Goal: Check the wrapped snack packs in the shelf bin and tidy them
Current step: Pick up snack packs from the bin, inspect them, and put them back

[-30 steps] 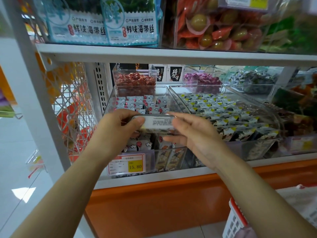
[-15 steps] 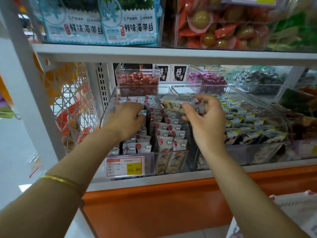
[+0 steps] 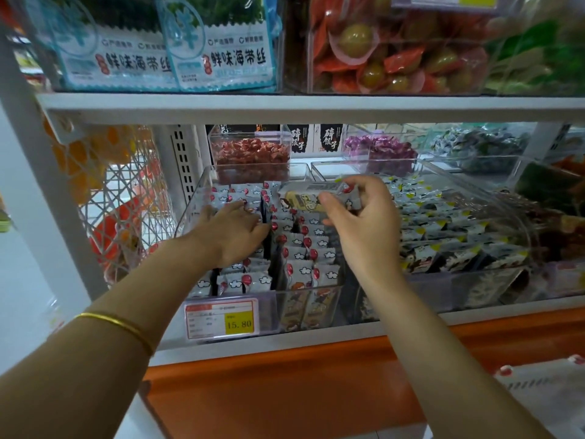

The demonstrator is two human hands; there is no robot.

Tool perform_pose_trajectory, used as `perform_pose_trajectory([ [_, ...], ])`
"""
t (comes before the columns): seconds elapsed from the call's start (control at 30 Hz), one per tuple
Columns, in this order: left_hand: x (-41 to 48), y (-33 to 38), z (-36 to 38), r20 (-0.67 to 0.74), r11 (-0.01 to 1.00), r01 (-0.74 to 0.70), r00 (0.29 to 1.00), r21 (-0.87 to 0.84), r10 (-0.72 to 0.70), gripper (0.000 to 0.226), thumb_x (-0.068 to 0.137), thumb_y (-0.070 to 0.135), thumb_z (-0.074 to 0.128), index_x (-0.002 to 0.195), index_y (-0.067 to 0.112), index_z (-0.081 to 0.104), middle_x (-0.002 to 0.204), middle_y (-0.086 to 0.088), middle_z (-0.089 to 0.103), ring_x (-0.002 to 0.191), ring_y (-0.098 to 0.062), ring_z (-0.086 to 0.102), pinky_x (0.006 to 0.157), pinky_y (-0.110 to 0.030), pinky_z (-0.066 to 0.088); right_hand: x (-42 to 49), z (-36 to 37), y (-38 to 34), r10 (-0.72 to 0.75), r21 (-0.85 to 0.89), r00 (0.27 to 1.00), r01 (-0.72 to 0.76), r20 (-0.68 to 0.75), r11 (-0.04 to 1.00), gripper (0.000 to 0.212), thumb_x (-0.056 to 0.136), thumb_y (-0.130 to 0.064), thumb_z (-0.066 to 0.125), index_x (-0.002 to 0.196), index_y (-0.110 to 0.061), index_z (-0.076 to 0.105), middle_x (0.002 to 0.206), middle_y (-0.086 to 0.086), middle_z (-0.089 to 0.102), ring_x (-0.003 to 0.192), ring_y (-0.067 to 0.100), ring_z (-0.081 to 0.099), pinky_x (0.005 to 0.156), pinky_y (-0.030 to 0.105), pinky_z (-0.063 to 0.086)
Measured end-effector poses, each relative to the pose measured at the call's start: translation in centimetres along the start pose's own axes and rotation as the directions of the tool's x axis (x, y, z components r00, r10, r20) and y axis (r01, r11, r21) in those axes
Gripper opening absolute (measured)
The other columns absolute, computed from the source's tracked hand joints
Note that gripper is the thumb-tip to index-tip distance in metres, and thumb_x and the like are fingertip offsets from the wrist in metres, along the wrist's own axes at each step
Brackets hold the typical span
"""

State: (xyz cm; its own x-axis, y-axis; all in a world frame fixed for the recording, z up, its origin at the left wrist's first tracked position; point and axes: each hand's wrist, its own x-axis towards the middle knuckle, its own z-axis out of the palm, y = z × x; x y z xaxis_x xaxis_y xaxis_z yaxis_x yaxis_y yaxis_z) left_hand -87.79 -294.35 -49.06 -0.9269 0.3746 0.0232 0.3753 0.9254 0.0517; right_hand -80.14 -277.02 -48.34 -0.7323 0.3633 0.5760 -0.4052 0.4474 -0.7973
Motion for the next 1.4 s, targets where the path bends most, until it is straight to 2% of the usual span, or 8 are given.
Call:
perform_pose_trajectory([
  [0.13, -1.1, 0.1, 0.4, -0.064, 0.999, -0.022, 0.998, -0.044, 0.019, 0.041, 0.098, 0.039, 0.019, 0.091, 0.018, 0.054, 0.106, -0.003, 0.051, 0.126, -0.018, 0.032, 0.108, -0.055, 0.015, 1.1, 0.8, -0.5, -0.063, -0.051, 0.995, 0.067, 0.073, 0.996, 0.019, 0.085, -0.019, 0.067, 0.096, -0.015, 0.052, 0.092, 0.009, 0.060, 0.080, 0.030, 0.064, 0.076, 0.047, 0.051],
  [0.23, -1.5, 0.2, 0.8, -0.093, 0.997, -0.001, 0.996, -0.078, -0.006, 0.048, 0.098, 0.040, 0.019, 0.118, 0.019, 0.057, 0.135, -0.003, 0.045, 0.139, -0.017, 0.018, 0.110, -0.051, 0.007, 3.1, 2.9, -0.7, -0.159, -0.152, 0.968, 0.191, 0.195, 0.970, 0.015, 0.084, -0.015, 0.066, 0.093, -0.008, 0.056, 0.092, 0.008, 0.060, 0.082, 0.019, 0.056, 0.069, 0.022, 0.043],
  [0.4, -2.2, 0.5, 1.4, -0.120, 0.992, 0.003, 0.993, -0.127, -0.018, 0.048, 0.098, 0.039, 0.019, 0.132, 0.021, 0.048, 0.150, -0.001, 0.031, 0.143, -0.014, 0.008, 0.112, -0.047, 0.003, 6.2, 7.1, -0.1, -0.115, -0.362, 0.880, 0.305, 0.461, 0.881, 0.018, 0.084, -0.015, 0.065, 0.097, -0.005, 0.058, 0.095, 0.010, 0.060, 0.085, 0.022, 0.056, 0.070, 0.032, 0.043],
  [0.53, -2.8, 0.4, 1.3, -0.145, 0.984, -0.015, 0.989, -0.176, -0.011, 0.047, 0.099, 0.038, 0.021, 0.137, 0.021, 0.043, 0.151, 0.000, 0.030, 0.143, -0.014, 0.008, 0.114, -0.047, 0.001, 6.7, 9.0, 0.7, 0.035, -0.421, 0.741, 0.341, 0.670, 0.841, 0.035, 0.086, -0.019, 0.067, 0.116, -0.004, 0.057, 0.118, 0.013, 0.059, 0.108, 0.025, 0.055, 0.085, 0.031, 0.042],
  [0.83, -3.7, 0.5, 0.2, -0.070, 0.992, 0.051, 0.996, -0.119, -0.060, 0.052, 0.098, 0.038, 0.024, 0.140, 0.008, 0.031, 0.153, -0.011, 0.022, 0.142, -0.024, 0.010, 0.115, -0.048, 0.011, 7.8, 9.0, 1.1, 0.186, -0.426, 0.529, 0.378, 0.828, 0.822, 0.031, 0.085, -0.016, 0.067, 0.114, -0.012, 0.058, 0.107, 0.000, 0.055, 0.095, 0.013, 0.051, 0.078, 0.023, 0.043],
  [1.03, -4.3, 0.7, -0.2, -0.039, 0.987, 0.070, 0.996, -0.142, -0.077, 0.052, 0.097, 0.036, 0.025, 0.138, 0.005, 0.032, 0.151, -0.014, 0.023, 0.142, -0.026, 0.011, 0.115, -0.047, 0.012, 7.3, 10.1, 1.3, 0.118, -0.419, 0.561, 0.446, 0.819, 0.791, 0.029, 0.083, -0.015, 0.069, 0.111, -0.012, 0.062, 0.112, 0.005, 0.059, 0.102, 0.020, 0.054, 0.085, 0.030, 0.045],
  [1.23, -4.7, 0.7, -0.3, -0.022, 0.981, 0.042, 0.999, -0.189, -0.047, 0.050, 0.097, 0.035, 0.028, 0.137, 0.005, 0.034, 0.149, -0.011, 0.026, 0.142, -0.024, 0.010, 0.114, -0.048, 0.013, 7.8, 10.0, 0.9, 0.176, -0.417, 0.489, 0.442, 0.854, 0.794, 0.028, 0.088, -0.015, 0.062, 0.116, -0.011, 0.064, 0.117, 0.002, 0.063, 0.103, 0.016, 0.057, 0.085, 0.026, 0.043],
  [1.4, -4.8, 0.6, -0.5, -0.010, 0.972, 0.056, 0.998, -0.228, -0.060, 0.050, 0.096, 0.035, 0.030, 0.133, 0.002, 0.036, 0.146, -0.016, 0.029, 0.138, -0.028, 0.017, 0.113, -0.048, 0.017, 8.8, 9.9, 0.4, 0.136, -0.404, 0.574, 0.371, 0.808, 0.836, 0.027, 0.088, -0.005, 0.058, 0.113, -0.010, 0.065, 0.119, 0.004, 0.063, 0.101, 0.011, 0.056, 0.086, 0.023, 0.043],
])
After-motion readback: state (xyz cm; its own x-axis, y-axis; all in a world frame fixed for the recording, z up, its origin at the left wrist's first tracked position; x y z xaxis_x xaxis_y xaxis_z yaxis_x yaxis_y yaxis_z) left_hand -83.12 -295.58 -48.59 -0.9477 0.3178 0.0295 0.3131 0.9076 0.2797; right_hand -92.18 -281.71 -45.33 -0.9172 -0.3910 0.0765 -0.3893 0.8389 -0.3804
